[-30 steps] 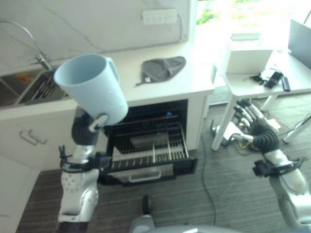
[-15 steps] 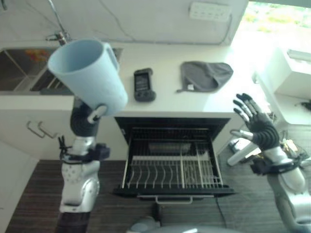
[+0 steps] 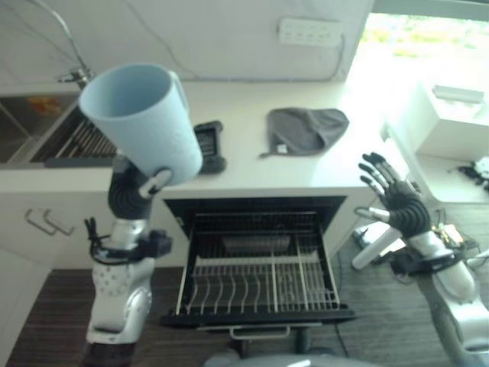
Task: Place the dishes in the dishwasher.
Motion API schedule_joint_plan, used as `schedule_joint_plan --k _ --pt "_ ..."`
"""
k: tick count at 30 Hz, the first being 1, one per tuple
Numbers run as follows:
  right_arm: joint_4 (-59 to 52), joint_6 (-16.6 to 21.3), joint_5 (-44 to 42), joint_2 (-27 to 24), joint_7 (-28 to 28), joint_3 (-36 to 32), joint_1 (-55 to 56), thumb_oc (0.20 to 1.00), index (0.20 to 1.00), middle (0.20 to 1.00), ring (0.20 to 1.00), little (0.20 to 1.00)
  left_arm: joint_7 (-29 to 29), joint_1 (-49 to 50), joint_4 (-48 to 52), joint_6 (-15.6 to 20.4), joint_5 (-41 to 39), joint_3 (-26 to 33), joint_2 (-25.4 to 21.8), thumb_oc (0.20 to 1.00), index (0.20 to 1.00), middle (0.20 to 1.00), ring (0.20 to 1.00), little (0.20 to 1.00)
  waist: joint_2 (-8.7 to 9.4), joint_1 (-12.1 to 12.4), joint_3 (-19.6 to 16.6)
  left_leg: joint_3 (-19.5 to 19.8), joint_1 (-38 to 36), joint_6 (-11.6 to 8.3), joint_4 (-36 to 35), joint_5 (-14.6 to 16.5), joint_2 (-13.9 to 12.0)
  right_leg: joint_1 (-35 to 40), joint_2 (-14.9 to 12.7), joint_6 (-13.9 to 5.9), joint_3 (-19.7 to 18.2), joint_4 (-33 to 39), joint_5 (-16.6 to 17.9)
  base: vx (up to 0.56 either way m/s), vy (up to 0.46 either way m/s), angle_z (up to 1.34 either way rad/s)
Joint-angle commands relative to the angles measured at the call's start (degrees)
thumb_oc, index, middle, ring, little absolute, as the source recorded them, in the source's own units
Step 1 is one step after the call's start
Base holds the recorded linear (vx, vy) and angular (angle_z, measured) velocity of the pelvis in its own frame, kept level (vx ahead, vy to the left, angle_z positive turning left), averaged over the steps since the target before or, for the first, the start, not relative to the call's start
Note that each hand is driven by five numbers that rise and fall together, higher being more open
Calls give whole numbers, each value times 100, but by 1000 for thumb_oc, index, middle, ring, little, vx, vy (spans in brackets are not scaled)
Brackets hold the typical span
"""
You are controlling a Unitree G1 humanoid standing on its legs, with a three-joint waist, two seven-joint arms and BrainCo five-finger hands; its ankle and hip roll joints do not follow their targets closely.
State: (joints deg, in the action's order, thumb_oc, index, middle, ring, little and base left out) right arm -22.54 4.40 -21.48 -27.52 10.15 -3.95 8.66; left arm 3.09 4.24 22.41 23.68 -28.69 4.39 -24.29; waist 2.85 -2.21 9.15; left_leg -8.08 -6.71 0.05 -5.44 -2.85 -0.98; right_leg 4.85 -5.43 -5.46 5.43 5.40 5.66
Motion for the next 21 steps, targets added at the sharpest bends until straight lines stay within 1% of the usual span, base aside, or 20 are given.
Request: schedule_joint_plan --k 1,4,6,7,8,9,10,11,14,15,17,18,19,21 --pt "-280 105 -135 -93 -40 -104 -323 1000 1000 1000 1000 1000 -122 -317 139 185 42 65 -92 200 200 200 200 200 -1 -45 -221 244 51 -172 44 283 -201 117 -107 -224 115 -40 -210 25 -106 -10" --pt "-313 27 -232 -97 103 -55 -312 1000 1000 1000 1000 1000 -163 -216 125 191 175 39 -87 200 200 200 200 200 -37 -46 -265 243 30 -212 44 286 -258 148 -67 -190 136 -40 -262 24 -111 -4" --pt "-325 1 -284 -118 162 -18 -337 1000 1000 1000 1000 1000 -216 -212 93 115 261 6 -107 200 200 200 200 200 -49 -49 -281 249 26 -232 44 283 -280 161 -54 -182 143 -40 -285 18 -60 2" --pt "-353 -46 -371 -138 173 7 -362 1000 1000 1000 1000 1000 -380 -207 67 23 490 -22 -118 200 200 200 200 200 -61 -47 -298 265 24 -242 44 277 -292 172 -43 -173 145 -40 -300 18 -51 3" --pt "-351 -60 -407 -154 164 39 -401 1000 1000 1000 1000 1000 -572 -215 21 39 694 -56 -133 200 200 200 200 200 -68 -42 -303 273 24 -248 44 274 -299 179 -40 -169 156 -40 -307 9 -49 5" --pt "-338 -54 -422 -167 138 113 -488 1000 1000 1000 1000 1000 -1066 -254 -65 147 1064 -118 -153 200 200 200 200 200 -74 -35 -306 287 24 -260 44 271 -311 185 -36 -162 169 -40 -313 -6 -43 6" --pt "-335 -60 -384 -155 102 200 -583 1000 1000 1000 1000 1000 -1350 -321 -148 142 1283 -182 -149 200 200 200 200 200 -73 -24 -309 300 23 -261 44 271 -316 192 -32 -156 183 -40 -318 -15 -54 9" --pt "-335 -55 -342 -148 69 315 -709 1000 1000 1000 1000 1000 -1659 -405 -258 37 1503 -278 -114 200 200 200 200 200 -64 -9 -314 320 21 -267 44 270 -323 206 -28 -148 196 -40 -330 -18 -49 10" --pt "-331 -104 -436 -168 -47 519 -969 1000 1000 1000 1000 1000 -2341 -583 -503 -83 1998 -531 -69 200 200 200 200 200 -39 17 -333 331 16 -280 44 278 -331 226 -23 -144 210 -40 -342 -23 -39 9" --pt "-288 -123 -492 -180 -149 631 -1129 1000 1000 1000 1000 1000 -2710 -721 -647 -116 2335 -692 -41 200 200 200 200 200 -24 23 -346 334 13 -285 44 281 -333 233 -19 -140 212 -40 -344 -30 -31 5" --pt "-179 -136 -541 -165 -279 769 -1376 1000 1000 1000 1000 1000 -3221 -963 -901 -178 2827 -934 -13 200 200 200 200 200 -4 27 -363 323 5 -286 44 294 -337 246 -16 -138 221 -40 -346 -44 -29 2" --pt "-102 -132 -601 -131 -365 872 -1547 1000 1000 1000 1000 1000 -3625 -1161 -1120 -274 3181 -1120 18 200 200 200 200 200 11 19 -386 307 -5 -282 44 309 -334 253 -13 -135 212 -40 -348 -48 -18 0" --pt "-73 -129 -626 -120 -406 923 -1612 1000 1000 1000 1000 1000 -3771 -1240 -1224 -288 3332 -1200 25 200 200 200 200 200 16 17 -394 299 -14 -280 44 317 -334 259 -13 -135 210 -40 -349 -47 -8 -1" --pt "18 -205 -754 -69 -511 1089 -1848 1000 1000 1000 1000 1000 -4419 -1568 -1569 -410 3969 -1464 53 200 200 200 200 200 29 -10 -433 250 -48 -270 44 342 -329 275 -8 -133 188 -40 -350 -38 -3 -4"
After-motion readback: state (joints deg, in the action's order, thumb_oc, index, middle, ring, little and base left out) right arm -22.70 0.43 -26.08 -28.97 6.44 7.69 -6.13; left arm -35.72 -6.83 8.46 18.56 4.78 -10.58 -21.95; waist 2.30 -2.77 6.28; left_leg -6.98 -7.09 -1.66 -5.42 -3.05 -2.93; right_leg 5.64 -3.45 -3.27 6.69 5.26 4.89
